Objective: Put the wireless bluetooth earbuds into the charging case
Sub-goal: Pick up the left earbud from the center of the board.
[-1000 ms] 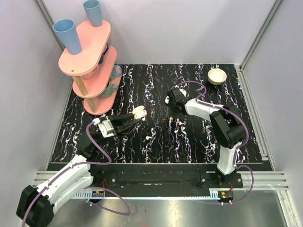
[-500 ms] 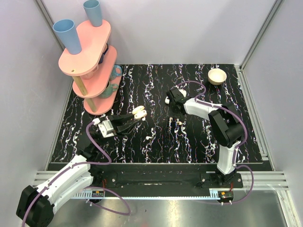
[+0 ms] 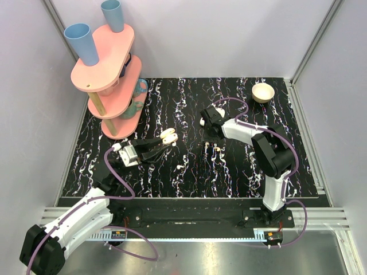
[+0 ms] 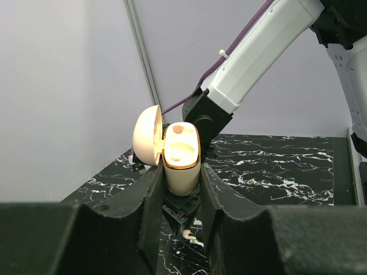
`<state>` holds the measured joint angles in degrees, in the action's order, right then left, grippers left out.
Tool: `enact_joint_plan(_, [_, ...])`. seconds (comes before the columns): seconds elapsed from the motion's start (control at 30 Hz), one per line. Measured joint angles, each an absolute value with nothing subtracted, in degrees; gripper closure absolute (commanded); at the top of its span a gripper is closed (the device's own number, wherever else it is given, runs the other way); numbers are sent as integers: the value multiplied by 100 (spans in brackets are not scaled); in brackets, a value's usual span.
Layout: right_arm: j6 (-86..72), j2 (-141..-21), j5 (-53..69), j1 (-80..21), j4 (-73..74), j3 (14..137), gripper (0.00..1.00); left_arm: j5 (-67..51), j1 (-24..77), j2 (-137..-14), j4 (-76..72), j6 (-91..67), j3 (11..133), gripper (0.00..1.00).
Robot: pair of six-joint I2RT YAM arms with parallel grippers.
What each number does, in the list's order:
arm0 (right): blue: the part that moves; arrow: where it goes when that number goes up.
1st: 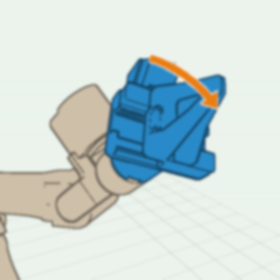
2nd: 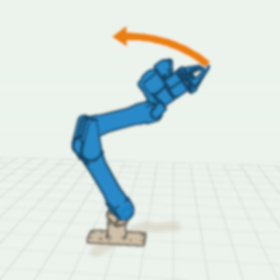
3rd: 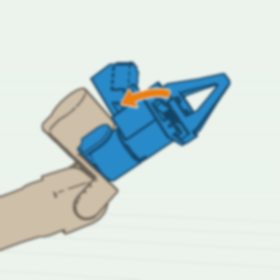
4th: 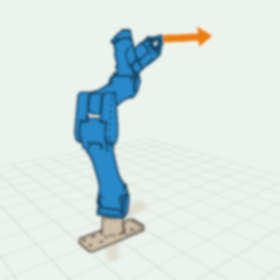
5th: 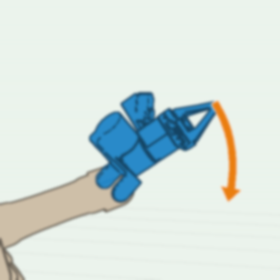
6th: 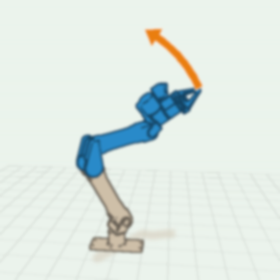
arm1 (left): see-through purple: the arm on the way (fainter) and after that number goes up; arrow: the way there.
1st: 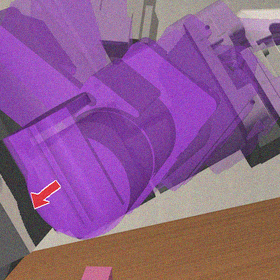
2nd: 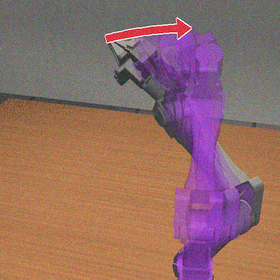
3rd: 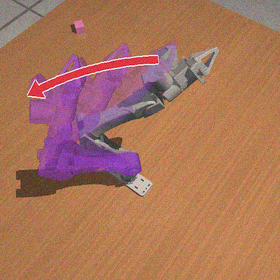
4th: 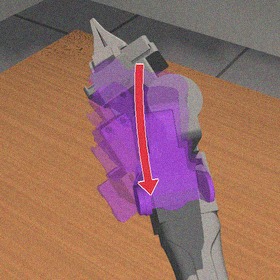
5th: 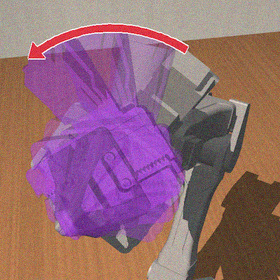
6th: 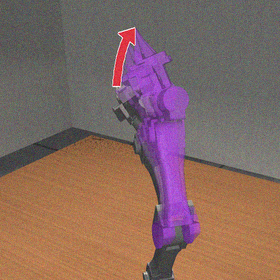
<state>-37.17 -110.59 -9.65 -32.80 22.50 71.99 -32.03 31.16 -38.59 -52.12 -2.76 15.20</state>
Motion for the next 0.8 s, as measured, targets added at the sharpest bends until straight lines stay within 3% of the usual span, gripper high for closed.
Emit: enact_joint_plan(0.8, [-3691, -11059, -1160, -3424, 2331, 7201, 60, -3205, 3127, -3859, -5212, -276, 1520, 100])
